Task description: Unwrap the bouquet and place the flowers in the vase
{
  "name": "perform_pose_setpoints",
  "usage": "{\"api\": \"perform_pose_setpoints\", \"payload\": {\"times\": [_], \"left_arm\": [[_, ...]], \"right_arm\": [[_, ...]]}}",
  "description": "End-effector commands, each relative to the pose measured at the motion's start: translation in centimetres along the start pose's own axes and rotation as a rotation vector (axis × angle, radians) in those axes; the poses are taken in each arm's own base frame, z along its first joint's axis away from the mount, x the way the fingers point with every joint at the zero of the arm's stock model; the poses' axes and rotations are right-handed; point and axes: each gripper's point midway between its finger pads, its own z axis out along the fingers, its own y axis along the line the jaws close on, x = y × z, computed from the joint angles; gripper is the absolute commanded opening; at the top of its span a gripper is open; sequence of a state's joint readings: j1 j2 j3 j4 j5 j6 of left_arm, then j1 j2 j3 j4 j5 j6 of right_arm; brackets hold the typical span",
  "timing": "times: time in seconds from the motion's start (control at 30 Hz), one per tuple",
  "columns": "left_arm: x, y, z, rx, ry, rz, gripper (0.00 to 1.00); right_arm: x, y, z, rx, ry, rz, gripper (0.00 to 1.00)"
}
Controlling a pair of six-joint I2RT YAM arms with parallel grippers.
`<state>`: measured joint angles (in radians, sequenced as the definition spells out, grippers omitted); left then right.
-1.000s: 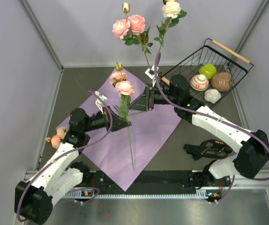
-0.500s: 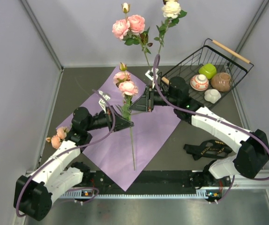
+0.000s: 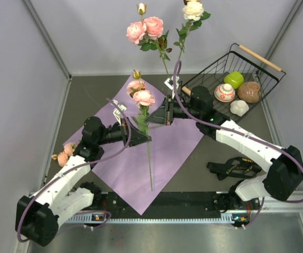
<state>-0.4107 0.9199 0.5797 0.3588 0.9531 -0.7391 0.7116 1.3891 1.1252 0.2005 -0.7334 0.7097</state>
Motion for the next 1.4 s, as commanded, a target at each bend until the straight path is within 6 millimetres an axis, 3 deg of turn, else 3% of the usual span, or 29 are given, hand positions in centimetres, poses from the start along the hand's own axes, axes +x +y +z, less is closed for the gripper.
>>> {"api": "perform_pose_setpoints", "payload": {"times": [0.0, 0.07, 0.23, 0.37, 0.4, 0.43, 0.57, 0.63, 0.83, 0.87, 0.93, 0.97, 1.1, 1.23, 1.37], "left_arm": [[-2.2, -2.3, -0.3, 0.016, -0.034, 0.164, 0.29], [-2.5, -1.9, -0.7, -0.043, -0.062, 0.176, 0.54], [-3.1, -2.0, -1.8, -0.104, -0.123, 0.245, 0.82], [-3.8, -2.0, -2.3, -0.154, -0.153, 0.274, 0.86], [-3.9, -1.8, -2.5, -0.168, -0.159, 0.278, 0.86], [-4.1, -2.0, -2.6, -0.17, -0.169, 0.285, 0.86], [-4.4, -2.1, -2.8, -0.185, -0.189, 0.294, 0.87], [-4.5, -2.1, -3.0, -0.191, -0.199, 0.295, 0.87], [-4.2, -2.0, -3.5, -0.215, -0.215, 0.28, 0.87], [-4.1, -2.0, -3.6, -0.222, -0.215, 0.277, 0.87], [-3.9, -2.2, -3.9, -0.227, -0.222, 0.283, 0.87], [-3.7, -2.1, -4.1, -0.236, -0.22, 0.281, 0.87], [-3.1, -2.1, -4.7, -0.263, -0.217, 0.286, 0.87], [-3.0, -1.9, -5.1, -0.288, -0.217, 0.292, 0.87], [-3.0, -1.8, -5.3, -0.301, -0.215, 0.306, 0.87]], "right_arm": [[-1.6, 2.6, -0.9, -0.042, -0.078, -0.103, 0.0], [-2.2, 3.3, -2.0, -0.024, -0.123, -0.163, 0.0], [-3.6, 3.4, -4.9, 0.102, -0.224, -0.294, 0.0], [-6.4, 2.6, -9.1, 0.342, -0.353, -0.409, 0.0], [-8.0, 3.7, -10.8, 0.38, -0.415, -0.482, 0.0], [-9.4, 2.7, -12.6, 0.498, -0.477, -0.492, 0.0], [-14.4, 2.6, -18.8, 0.789, -0.675, -0.584, 0.0], [-17.3, 3.8, -21.5, 0.867, -0.812, -0.642, 0.0], [-23.0, 6.6, -26.0, 0.955, -1.139, -0.746, 0.0], [-23.6, 5.9, -25.7, 0.975, -1.148, -0.754, 0.0], [-25.1, 7.2, -26.4, 0.973, -1.239, -0.786, 0.0], [-25.6, 6.4, -25.5, 0.979, -1.231, -0.796, 0.0], [-28.1, 7.6, -24.6, 0.936, -1.284, -0.844, 0.0], [-29.1, 8.1, -23.1, 0.874, -1.287, -0.879, 0.0], [-29.1, 7.2, -21.5, 0.838, -1.247, -0.855, 0.0]]}}
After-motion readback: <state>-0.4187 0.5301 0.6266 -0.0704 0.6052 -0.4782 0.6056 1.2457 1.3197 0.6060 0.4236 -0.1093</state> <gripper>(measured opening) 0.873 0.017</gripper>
